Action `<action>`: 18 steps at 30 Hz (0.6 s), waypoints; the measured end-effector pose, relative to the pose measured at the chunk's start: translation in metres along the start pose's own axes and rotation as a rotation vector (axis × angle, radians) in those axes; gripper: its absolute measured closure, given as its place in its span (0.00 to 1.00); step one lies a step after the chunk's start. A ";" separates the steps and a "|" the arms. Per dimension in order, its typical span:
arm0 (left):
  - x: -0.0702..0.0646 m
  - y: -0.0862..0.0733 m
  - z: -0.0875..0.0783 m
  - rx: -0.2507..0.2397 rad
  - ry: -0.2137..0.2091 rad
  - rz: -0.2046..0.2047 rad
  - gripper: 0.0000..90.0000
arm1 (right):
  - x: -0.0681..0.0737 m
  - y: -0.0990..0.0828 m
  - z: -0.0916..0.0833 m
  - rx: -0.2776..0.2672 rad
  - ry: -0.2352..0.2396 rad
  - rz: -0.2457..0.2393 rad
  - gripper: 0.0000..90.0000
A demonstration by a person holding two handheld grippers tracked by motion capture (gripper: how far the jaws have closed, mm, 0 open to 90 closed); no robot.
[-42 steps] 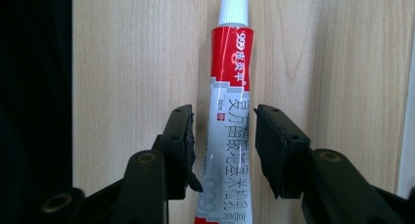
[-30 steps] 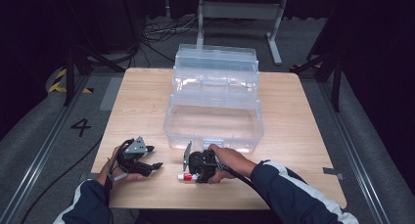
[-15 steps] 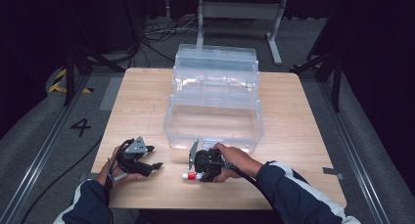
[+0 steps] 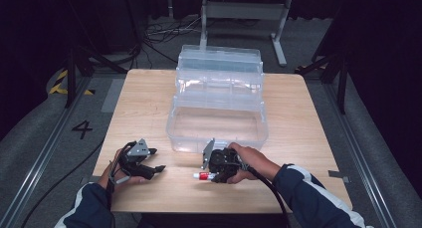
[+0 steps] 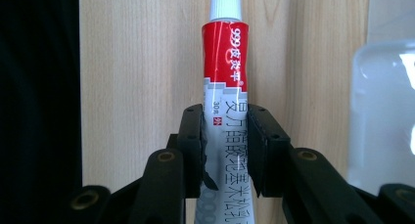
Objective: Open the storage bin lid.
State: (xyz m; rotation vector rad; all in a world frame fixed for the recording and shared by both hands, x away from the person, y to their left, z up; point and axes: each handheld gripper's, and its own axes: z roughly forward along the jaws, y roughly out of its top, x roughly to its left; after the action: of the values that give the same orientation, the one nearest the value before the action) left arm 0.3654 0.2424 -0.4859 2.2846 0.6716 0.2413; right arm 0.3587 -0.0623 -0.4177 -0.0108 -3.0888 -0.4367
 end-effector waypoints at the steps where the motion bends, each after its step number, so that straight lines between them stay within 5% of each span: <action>1: 0.000 0.000 0.000 -0.001 0.000 -0.001 0.30 | 0.001 -0.002 -0.003 0.000 -0.006 0.001 0.78; 18: 0.000 0.000 0.000 0.000 0.002 0.000 0.30 | 0.003 -0.031 -0.041 -0.015 -0.047 0.032 0.78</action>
State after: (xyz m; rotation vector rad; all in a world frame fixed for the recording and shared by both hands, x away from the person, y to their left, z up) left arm 0.3653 0.2423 -0.4859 2.2843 0.6727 0.2432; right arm 0.3562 -0.1032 -0.3865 -0.0714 -3.1265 -0.4648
